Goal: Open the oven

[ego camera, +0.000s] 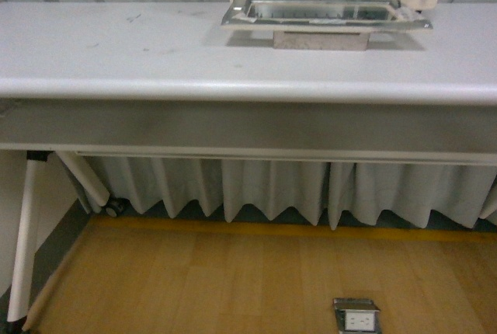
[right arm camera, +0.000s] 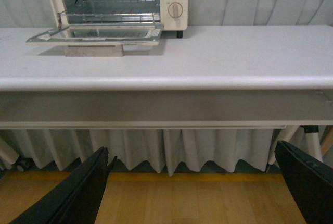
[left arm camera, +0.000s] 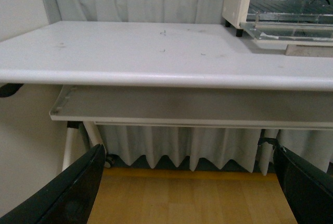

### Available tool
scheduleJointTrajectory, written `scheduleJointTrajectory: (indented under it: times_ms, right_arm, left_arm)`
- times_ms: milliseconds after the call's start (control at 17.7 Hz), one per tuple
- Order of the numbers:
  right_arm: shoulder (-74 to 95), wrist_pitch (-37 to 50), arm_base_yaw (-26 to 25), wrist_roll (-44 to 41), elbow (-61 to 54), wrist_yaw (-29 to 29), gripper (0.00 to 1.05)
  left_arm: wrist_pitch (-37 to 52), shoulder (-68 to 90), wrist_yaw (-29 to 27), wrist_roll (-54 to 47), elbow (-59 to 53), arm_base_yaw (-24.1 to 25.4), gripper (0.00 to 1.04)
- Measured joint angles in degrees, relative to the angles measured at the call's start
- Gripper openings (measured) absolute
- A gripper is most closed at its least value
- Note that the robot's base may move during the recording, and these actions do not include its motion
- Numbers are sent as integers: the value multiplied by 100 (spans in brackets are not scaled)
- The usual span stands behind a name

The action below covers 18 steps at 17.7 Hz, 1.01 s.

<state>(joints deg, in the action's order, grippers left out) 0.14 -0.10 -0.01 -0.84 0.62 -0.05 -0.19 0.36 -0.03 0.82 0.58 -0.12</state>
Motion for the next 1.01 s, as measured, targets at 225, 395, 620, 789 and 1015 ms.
scheduleJointTrajectory:
  times_ms: [225, 395, 620, 789, 1015]
  right_arm:
    - [0, -13, 0, 0, 0, 4, 98]
    - [0, -15, 0, 0, 0, 4, 98]
    - [0, -11, 0, 0, 0, 4, 98]
    - [0, -11, 0, 0, 0, 2, 98]
    - [0, -22, 0, 0, 0, 4, 98]
  left_arm:
    - [2, 0, -2, -2, 0, 0, 98]
    - [2, 0, 0, 0, 0, 0, 98]
    - [2, 0, 0, -2, 0, 0, 98]
    - [-15, 0, 0, -2, 0, 0, 98]
    - [-17, 0, 2, -2, 0, 0, 98]
